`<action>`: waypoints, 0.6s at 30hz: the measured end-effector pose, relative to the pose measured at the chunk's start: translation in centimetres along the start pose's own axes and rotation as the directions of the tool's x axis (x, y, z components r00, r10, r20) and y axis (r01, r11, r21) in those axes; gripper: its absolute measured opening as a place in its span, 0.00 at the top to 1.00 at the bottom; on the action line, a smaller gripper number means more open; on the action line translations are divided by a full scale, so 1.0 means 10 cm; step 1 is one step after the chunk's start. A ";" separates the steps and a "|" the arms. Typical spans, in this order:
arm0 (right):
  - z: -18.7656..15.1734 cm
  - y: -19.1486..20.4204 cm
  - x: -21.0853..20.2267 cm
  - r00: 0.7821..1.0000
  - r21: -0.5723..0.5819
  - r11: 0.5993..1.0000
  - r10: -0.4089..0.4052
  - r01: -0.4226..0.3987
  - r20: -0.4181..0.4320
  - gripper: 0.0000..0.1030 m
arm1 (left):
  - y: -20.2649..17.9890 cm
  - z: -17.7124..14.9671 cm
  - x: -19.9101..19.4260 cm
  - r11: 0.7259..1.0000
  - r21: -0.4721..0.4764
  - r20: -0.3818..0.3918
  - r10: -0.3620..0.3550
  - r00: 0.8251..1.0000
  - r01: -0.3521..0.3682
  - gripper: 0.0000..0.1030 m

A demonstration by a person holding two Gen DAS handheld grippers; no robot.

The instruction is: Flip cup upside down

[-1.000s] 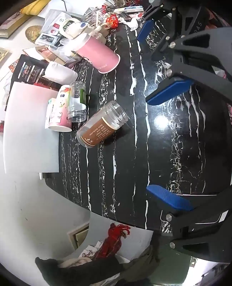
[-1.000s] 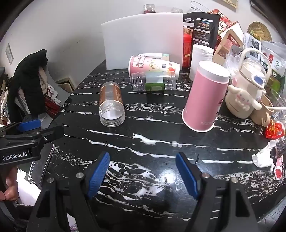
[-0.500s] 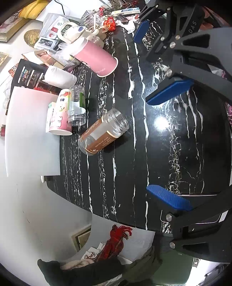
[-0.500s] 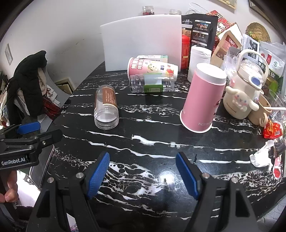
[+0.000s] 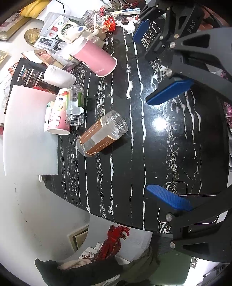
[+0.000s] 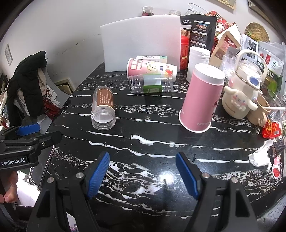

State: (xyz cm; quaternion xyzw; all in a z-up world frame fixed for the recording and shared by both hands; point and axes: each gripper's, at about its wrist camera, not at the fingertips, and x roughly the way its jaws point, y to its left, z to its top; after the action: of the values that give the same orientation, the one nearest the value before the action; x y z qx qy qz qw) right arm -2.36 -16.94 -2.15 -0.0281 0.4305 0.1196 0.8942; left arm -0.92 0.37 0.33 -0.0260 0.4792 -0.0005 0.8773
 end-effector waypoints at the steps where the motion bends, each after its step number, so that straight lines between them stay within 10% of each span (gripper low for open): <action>1: -0.01 0.00 0.00 1.000 0.001 1.000 -0.001 0.001 0.001 0.25 | 0.00 0.00 0.00 1.000 0.001 0.000 0.000 1.000 0.000 0.12; 18: -0.02 0.01 -0.01 1.000 -0.002 1.000 -0.001 0.001 0.001 0.25 | 0.02 -0.02 -0.02 1.000 -0.003 0.002 -0.004 1.000 0.004 0.12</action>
State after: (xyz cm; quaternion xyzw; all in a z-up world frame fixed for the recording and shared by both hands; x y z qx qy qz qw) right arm -2.55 -16.89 -2.18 -0.0289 0.4299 0.1197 0.8944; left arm -1.24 0.59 0.36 -0.0283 0.4783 -0.0015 0.8778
